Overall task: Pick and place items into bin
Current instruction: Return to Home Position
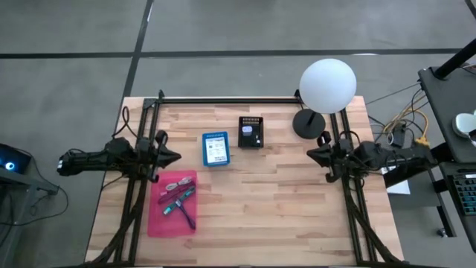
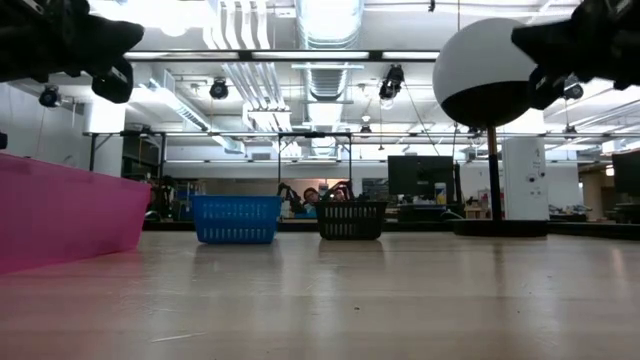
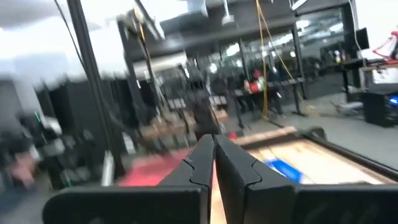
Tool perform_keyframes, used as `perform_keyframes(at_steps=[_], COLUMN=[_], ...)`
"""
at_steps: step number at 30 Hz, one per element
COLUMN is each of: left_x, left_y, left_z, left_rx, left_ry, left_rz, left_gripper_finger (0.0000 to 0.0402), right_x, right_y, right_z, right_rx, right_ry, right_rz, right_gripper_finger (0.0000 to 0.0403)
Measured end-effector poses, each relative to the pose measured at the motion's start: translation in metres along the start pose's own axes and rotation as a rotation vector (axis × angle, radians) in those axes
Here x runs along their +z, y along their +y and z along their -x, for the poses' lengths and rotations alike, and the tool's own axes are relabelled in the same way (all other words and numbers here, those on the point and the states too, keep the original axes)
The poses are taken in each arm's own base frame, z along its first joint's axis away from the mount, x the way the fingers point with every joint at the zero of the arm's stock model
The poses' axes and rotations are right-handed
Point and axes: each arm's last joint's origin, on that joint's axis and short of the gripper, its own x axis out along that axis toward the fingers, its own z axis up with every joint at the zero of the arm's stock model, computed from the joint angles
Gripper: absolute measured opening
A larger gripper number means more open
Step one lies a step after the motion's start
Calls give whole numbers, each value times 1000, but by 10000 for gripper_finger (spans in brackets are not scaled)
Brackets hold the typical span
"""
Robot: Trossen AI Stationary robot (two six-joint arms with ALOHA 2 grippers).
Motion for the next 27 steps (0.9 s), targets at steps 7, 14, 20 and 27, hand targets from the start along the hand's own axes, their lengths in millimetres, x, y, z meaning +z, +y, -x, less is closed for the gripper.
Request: perform_keyframes(at_steps=[7,14,20,27], left_x=[-3,-16,-38,-39], left_y=[0,2,6,8], left_z=[0,0,-3,-3], left_rx=[-15,-7,21,93], left_ry=[32,118,140,138], left_rz=[5,18,62,26], left_gripper_finger=[0,0,0,0], right_x=[-18,-22,-25,-25], right_y=[-5,-6,-7,-7], right_z=[2,3,3,3], right_rx=[-41,-51,-61,-62], right_ry=[190,229,263,264], right_rz=[50,32,27,45], right_gripper_finger=[8,8,8,8])
